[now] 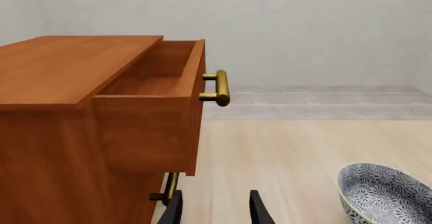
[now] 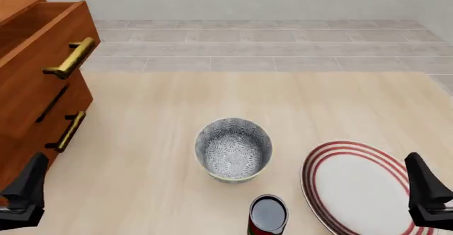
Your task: Put the bowl on top of the cabinet.
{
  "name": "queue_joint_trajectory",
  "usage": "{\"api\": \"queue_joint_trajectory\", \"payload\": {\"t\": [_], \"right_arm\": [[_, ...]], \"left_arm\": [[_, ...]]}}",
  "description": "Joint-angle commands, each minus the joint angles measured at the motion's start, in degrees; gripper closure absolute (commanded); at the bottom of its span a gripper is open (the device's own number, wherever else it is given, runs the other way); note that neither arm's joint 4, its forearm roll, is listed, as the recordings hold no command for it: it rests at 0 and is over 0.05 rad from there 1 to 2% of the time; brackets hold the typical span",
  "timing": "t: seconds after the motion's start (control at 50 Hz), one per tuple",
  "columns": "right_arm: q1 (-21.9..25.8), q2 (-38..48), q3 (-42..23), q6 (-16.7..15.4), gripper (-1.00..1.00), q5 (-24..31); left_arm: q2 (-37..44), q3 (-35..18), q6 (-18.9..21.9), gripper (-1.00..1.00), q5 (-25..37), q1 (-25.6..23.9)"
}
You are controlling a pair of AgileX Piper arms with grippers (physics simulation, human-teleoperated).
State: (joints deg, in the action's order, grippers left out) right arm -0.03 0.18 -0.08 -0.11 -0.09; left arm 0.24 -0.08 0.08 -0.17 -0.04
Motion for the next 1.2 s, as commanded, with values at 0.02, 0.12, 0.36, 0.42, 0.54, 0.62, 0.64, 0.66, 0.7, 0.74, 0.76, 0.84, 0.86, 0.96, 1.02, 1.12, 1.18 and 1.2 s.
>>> {"api": "queue_joint_trajectory", "payload": {"t": [0.02, 0.12, 0.36, 0.42, 0.54, 0.62, 0.64, 0.66, 0.7, 0.74, 0.76, 0.84, 0.86, 0.96, 1.02, 1.12, 1.18, 1.2], "right_arm": [[-0.19, 1.28, -0.08, -0.57, -1.0, -1.04], [0.05, 3.46, 0.01, -0.88, -1.0, -3.25], [0.45, 0.46, 0.05, -1.41, -1.0, 0.05], [0.7, -0.06, 0.06, -1.48, -1.0, 0.61], [1.07, -0.15, 0.05, -1.54, -1.0, 0.61], [1.3, -0.15, 0.03, -1.64, -1.0, 0.54], [1.36, -0.15, 0.02, -1.61, -1.0, 0.46], [1.41, -0.14, 0.01, -1.6, -1.0, 0.41], [1.51, -0.07, -0.02, -1.67, -1.0, 0.35], [1.61, -0.04, -0.04, -1.73, -1.0, 0.26], [1.73, 0.12, -0.08, -1.87, -1.0, 0.14], [1.95, 0.9, -0.12, -2.13, -1.0, -0.56], [1.94, 1.17, -0.13, -2.19, -1.0, -0.82], [1.97, 2.14, -0.13, -2.45, -1.0, -1.7], [1.93, 2.26, -0.14, -2.38, -1.0, -1.81], [1.98, 2.09, -0.19, -2.51, -1.0, -1.65], [2.06, 1.53, -0.24, -2.55, -1.0, -1.11], [2.07, 1.48, -0.25, -2.57, -1.0, -1.01]], "left_arm": [[0.57, -0.17, 0.02, -1.0, -0.49, 0.2], [-0.09, -0.23, -0.04, -1.0, -0.04, 0.29], [-0.09, -0.25, -0.45, -1.0, 0.13, -0.76], [0.16, -0.26, -0.36, -1.0, 0.6, -2.37], [0.25, -0.78, 0.25, -1.0, 1.27, -4.81], [-0.12, -1.17, 0.14, -1.0, 2.14, -6.79], [-0.17, -1.2, 0.41, -1.0, 2.16, -7.1], [-0.19, -1.24, 0.5, -1.0, 2.23, -7.67], [-0.21, -1.29, 0.4, -1.0, 2.36, -8.38], [-0.21, -1.3, 0.36, -1.0, 2.41, -8.85], [-0.03, -1.46, 0.77, -1.0, 2.45, -9.87], [0.58, -1.84, 1.54, -1.0, 2.33, -11.36], [1.0, -1.61, 3.32, -1.0, 2.04, -12.51], [2.15, -1.82, 2.24, -1.0, 1.71, -13.45], [2.71, -1.92, 2.55, -1.0, 1.53, -14.34], [4.53, -1.97, 2.53, -1.0, 0.44, -15.4], [5.72, -1.92, 2.46, -1.0, -0.25, -16.77], [6.16, -1.89, 2.61, -1.0, -0.57, -17.23]]}}
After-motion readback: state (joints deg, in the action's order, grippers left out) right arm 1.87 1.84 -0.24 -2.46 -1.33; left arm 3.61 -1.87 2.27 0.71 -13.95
